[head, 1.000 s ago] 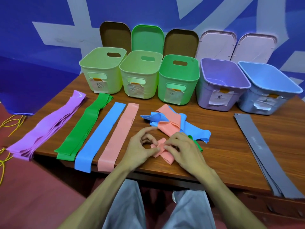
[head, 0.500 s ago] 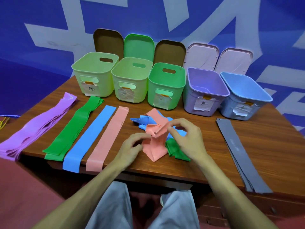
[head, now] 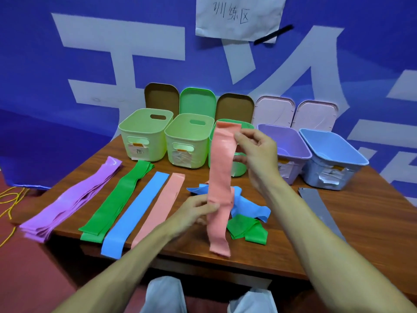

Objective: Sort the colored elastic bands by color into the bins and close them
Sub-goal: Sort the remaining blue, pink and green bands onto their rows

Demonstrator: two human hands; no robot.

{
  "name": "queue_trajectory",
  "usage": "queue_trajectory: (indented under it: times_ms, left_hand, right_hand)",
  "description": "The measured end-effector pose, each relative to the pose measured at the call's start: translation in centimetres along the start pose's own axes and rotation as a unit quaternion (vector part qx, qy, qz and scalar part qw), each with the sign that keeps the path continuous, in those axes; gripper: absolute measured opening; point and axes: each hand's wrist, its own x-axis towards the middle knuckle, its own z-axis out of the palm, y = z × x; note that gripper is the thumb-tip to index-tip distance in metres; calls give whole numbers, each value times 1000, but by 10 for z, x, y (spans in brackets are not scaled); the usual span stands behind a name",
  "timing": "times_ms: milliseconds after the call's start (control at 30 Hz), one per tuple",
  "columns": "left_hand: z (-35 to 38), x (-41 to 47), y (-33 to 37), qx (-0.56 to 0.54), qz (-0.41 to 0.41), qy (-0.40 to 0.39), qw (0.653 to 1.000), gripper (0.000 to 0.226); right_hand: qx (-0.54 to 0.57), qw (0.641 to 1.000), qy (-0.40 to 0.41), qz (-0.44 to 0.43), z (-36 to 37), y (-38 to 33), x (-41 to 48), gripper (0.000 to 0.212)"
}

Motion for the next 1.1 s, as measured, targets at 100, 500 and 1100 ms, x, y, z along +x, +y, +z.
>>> queue_trajectory:
  times_ms: [100,500,1100]
  left_hand:
    - [-12,-6,-3,42,-11,24,999,28]
    - [-89,-70,-31,63,-87,144,984,6]
    - [-118,-48,-66,339,-150,272,888,33]
  right_hand:
    - [28,999,19,17,10,-4,10,5]
    - [-48,989,1,141,71,78,37,17]
    - [-359,920,-67,141,119,194,76,26]
